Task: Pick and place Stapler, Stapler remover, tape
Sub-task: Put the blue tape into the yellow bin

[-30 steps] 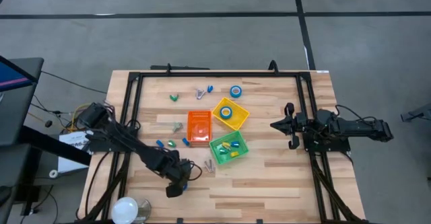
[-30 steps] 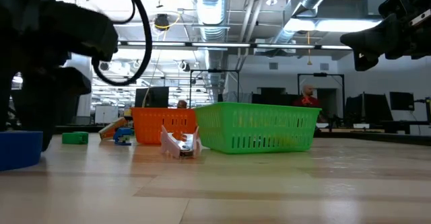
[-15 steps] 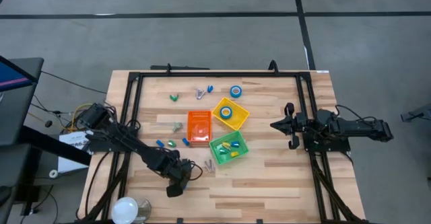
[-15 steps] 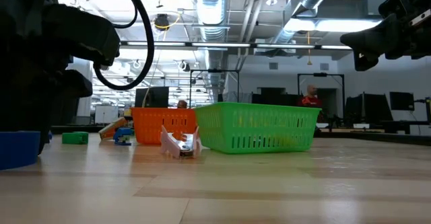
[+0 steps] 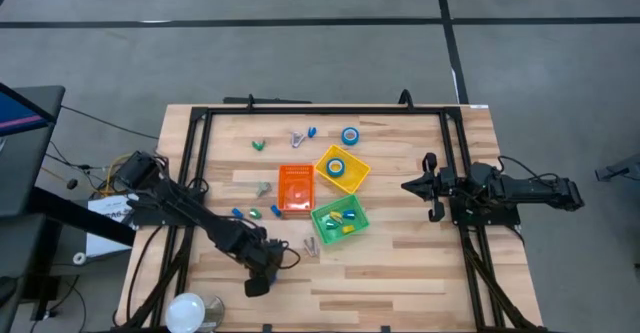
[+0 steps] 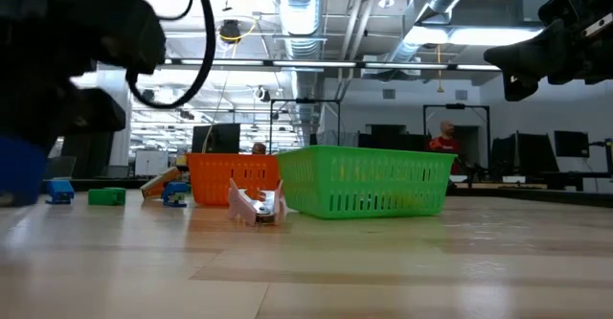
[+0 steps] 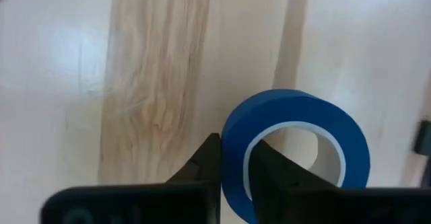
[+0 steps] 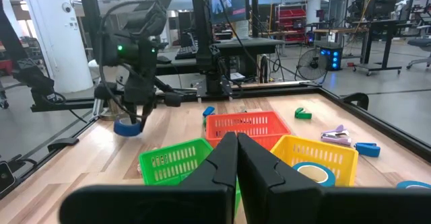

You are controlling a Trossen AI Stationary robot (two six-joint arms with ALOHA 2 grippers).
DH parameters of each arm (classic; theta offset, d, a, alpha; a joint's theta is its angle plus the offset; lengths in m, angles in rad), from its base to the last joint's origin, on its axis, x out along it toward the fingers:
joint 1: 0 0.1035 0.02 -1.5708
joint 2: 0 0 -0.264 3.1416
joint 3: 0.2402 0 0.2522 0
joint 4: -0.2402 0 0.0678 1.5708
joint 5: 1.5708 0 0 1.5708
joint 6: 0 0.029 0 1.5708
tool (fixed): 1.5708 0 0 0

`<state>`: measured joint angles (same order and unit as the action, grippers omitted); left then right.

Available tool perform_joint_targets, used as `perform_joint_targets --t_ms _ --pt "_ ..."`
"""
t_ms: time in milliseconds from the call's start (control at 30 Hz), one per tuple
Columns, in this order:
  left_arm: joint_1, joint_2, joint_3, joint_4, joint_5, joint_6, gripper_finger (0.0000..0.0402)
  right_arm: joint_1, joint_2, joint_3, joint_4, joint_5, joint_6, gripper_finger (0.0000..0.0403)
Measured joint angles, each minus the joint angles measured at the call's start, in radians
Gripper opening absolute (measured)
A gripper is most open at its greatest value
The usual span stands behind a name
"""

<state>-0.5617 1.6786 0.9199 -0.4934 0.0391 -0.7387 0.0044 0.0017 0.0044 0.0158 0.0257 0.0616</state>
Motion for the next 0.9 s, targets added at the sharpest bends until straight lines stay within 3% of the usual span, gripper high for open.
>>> perform_joint_targets --t_ms 267,433,633,900 --pt "0.018 -0.102 0.0 0.006 -0.015 0.0 0.0032 0.0 0.0 0.0 0.0 0.0 0.0 0.0001" --pt "0.049 -0.215 0.0 0.028 -0.079 0.007 0.0028 0.0 0.0 0.0 0.0 0.0 0.0 0.0001" --pt "0.115 -0.35 0.0 0.038 -0.155 0.129 0.0029 0.0 0.0 0.0 0.0 0.0 0.0 0.0001" --pt "0.26 -0.421 0.0 0.11 -0.152 0.285 0.0029 0.0 0.0 0.0 0.0 0.0 0.0 0.0001"
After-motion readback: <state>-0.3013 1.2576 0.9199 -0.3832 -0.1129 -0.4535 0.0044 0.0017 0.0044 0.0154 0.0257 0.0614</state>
